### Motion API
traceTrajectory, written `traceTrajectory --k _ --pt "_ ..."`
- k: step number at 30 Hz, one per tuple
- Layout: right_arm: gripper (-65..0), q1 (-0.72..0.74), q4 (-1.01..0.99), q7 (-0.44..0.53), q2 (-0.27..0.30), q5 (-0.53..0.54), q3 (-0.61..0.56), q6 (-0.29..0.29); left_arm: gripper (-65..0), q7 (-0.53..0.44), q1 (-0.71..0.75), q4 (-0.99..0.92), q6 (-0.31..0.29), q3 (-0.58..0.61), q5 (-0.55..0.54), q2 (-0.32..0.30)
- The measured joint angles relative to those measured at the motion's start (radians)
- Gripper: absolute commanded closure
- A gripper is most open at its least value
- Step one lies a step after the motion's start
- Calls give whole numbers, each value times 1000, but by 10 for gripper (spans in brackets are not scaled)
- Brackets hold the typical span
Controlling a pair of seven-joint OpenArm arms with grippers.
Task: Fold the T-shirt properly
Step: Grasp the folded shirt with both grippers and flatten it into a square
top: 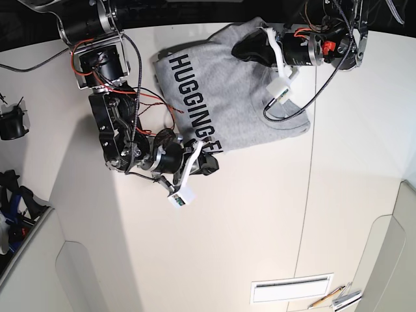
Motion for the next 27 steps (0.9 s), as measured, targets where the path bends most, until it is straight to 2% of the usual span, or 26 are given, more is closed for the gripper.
traceTrajectory --k 5,10,15,18,22,27 --pt "0 -23 0 -22 25 10 -2 0 0 -17 -45 -64 -18 0 31 -1" --pt "0 -34 2 -81 55 127 -2 0 0 -52 -122 -125 -23 -2 51 -38" --pt "0 -61 10 -101 64 164 -2 8 0 -52 -169 -150 -21 -54 68 -51" --pt "0 -78 17 -105 66 174 2 8 0 -65 -210 -162 -27 -56 136 -50" --pt "0 -100 41 -152 69 225 3 8 0 -135 -285 -201 -25 -58 242 -51" --pt "0 -172 125 -180 69 245 2 8 0 -146 -385 -277 -24 -59 289 -50"
